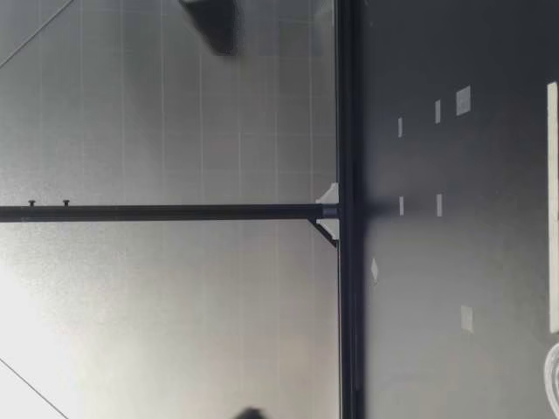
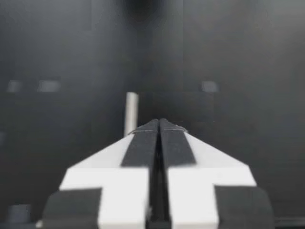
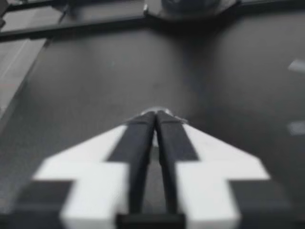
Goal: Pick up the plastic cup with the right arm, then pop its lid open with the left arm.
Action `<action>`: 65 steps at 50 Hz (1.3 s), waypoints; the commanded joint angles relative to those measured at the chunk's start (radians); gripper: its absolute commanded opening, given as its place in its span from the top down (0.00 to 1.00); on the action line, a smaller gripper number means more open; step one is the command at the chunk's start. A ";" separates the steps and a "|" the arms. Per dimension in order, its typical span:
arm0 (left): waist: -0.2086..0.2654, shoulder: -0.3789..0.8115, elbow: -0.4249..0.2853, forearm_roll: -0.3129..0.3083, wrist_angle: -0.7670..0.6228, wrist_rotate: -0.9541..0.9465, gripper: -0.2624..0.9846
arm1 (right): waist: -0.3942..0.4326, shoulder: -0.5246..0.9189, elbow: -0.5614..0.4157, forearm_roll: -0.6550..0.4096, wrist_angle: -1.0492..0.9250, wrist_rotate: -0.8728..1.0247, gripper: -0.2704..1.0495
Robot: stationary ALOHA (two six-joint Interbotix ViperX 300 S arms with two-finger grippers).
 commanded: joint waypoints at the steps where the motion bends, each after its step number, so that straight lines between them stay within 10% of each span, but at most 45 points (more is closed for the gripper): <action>1: -0.023 0.052 -0.009 -0.002 -0.049 -0.015 0.80 | 0.011 0.126 -0.060 -0.008 -0.084 0.032 0.45; 28: -0.081 0.377 -0.038 -0.002 -0.126 -0.107 0.80 | 0.025 0.497 -0.337 -0.014 0.089 0.084 0.31; 65: -0.101 0.400 -0.017 -0.002 -0.126 -0.094 0.80 | 0.048 0.647 -0.543 -0.015 0.179 0.086 0.31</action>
